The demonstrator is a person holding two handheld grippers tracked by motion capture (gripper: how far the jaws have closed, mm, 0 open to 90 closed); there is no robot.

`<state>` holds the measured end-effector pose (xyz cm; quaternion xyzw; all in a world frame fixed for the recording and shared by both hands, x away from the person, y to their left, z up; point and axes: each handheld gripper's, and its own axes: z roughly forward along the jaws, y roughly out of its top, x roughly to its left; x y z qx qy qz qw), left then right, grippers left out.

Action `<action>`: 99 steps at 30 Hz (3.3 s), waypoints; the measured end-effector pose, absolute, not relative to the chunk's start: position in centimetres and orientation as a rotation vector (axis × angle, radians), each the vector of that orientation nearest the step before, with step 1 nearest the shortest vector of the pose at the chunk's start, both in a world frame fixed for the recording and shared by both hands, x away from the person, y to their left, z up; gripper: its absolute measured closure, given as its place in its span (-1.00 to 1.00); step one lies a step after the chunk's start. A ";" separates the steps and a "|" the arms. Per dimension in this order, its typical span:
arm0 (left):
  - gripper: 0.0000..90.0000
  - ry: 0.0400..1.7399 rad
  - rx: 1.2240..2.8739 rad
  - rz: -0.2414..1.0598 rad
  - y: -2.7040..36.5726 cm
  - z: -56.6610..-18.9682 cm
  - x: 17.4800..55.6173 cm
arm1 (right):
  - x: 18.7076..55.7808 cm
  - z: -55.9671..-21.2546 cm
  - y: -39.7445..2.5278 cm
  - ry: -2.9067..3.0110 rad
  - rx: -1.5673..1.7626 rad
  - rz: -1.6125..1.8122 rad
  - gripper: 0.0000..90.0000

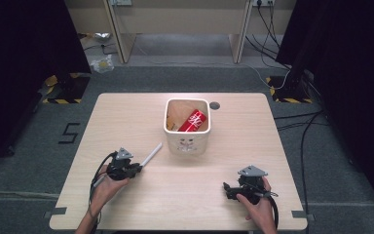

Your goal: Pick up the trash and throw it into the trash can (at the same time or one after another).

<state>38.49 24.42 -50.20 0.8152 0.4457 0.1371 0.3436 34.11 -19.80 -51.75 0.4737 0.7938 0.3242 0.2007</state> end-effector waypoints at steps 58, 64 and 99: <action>0.76 0.941 1.907 0.450 23.6 -34.8 44.2 | 34.1 -51.8 -19.8 2.216 1.327 0.908 -0.89; 0.76 0.906 1.914 0.448 22.0 -33.7 44.9 | 34.1 -51.8 -19.8 2.215 1.324 0.906 -0.89; 0.76 0.853 1.965 0.359 12.5 -32.2 50.9 | 34.1 -51.7 -19.8 2.220 1.320 0.906 -0.89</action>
